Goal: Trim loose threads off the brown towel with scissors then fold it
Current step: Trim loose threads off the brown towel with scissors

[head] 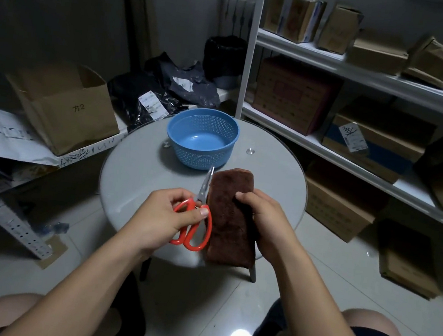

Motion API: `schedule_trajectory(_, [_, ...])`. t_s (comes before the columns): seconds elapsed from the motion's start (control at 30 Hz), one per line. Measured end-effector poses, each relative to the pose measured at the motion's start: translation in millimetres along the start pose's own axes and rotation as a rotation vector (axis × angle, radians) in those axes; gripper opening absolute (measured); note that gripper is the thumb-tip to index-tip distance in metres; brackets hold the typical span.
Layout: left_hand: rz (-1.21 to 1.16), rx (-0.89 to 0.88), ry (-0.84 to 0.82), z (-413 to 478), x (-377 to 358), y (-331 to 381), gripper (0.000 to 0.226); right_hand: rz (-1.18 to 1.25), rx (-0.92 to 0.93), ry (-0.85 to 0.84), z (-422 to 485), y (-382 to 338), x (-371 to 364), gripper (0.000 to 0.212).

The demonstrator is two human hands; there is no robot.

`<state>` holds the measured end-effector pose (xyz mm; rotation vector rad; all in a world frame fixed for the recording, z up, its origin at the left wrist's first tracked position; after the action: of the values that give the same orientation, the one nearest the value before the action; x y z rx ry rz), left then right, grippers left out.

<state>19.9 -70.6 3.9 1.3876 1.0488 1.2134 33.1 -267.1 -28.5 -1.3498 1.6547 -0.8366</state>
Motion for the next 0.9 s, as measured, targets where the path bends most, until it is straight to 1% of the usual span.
schedule_trajectory(0.03, [-0.008,-0.006,-0.023,-3.7,-1.9,2.2,0.008,0.016,-0.005,-0.039,-4.5,-0.1,-6.5,0.019])
schedule_trajectory(0.1, [-0.025,0.006,-0.063,-10.2,-5.2,3.5,0.008,0.059,-0.042,-0.123,-11.2,2.8,-16.5,0.053])
schedule_trajectory(0.13, [-0.033,0.028,-0.075,-13.0,-6.0,3.0,0.008,0.091,-0.055,-0.172,-14.6,2.4,-20.5,0.059])
schedule_trajectory(0.2, [-0.051,0.066,-0.086,-18.1,-7.2,2.1,0.010,0.173,-0.076,-0.228,-19.4,1.5,-19.6,0.062])
schedule_trajectory(0.3, [-0.068,0.093,-0.077,-23.1,-6.8,1.2,0.008,0.264,-0.100,-0.374,-28.8,1.6,-18.4,0.080])
schedule_trajectory(0.37, [-0.086,0.125,-0.070,-24.9,-5.8,-0.9,0.008,0.204,-0.092,-0.427,-35.9,2.6,-20.2,0.075])
schedule_trajectory(0.47, [-0.121,0.168,-0.094,-30.1,-8.7,-3.1,0.014,0.127,-0.045,-0.489,-46.0,7.5,-28.9,0.065])
schedule_trajectory(0.57, [-0.073,0.149,-0.112,-33.4,-13.5,-4.2,0.018,0.017,-0.011,-0.442,-51.7,12.4,-40.0,0.056])
schedule_trajectory(0.63, [-0.039,0.131,-0.109,-35.2,-14.9,-5.1,0.016,-0.024,-0.020,-0.358,-52.6,15.6,-44.7,0.067])
schedule_trajectory(0.7, [-0.019,0.128,-0.122,-37.1,-16.5,-6.9,0.021,-0.011,-0.022,-0.306,-50.9,19.6,-45.9,0.078])
schedule_trajectory(0.77, [-0.008,0.140,-0.145,-40.2,-17.6,-7.9,0.015,0.023,-0.029,-0.268,-46.9,24.2,-44.8,0.086])
schedule_trajectory(0.83, [0.000,0.159,-0.191,-43.2,-20.2,-10.4,0.010,0.049,-0.041,-0.240,-42.2,27.4,-42.4,0.094])
schedule_trajectory(0.9, [-0.004,0.167,-0.252,-45.7,-24.1,-7.9,0.013,0.088,-0.052,-0.217,-39.4,28.0,-40.1,0.096])
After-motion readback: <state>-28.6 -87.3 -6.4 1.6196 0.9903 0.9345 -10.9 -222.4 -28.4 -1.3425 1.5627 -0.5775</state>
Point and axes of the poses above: each hand's wrist, its own z-axis towards the middle knuckle, its own x-axis out of the back of the hand, y = z × x, the point moved 8 cm from there along z, towards the middle knuckle, and after that the axes turned 7 degrees about -x, right-handed, at the moved point
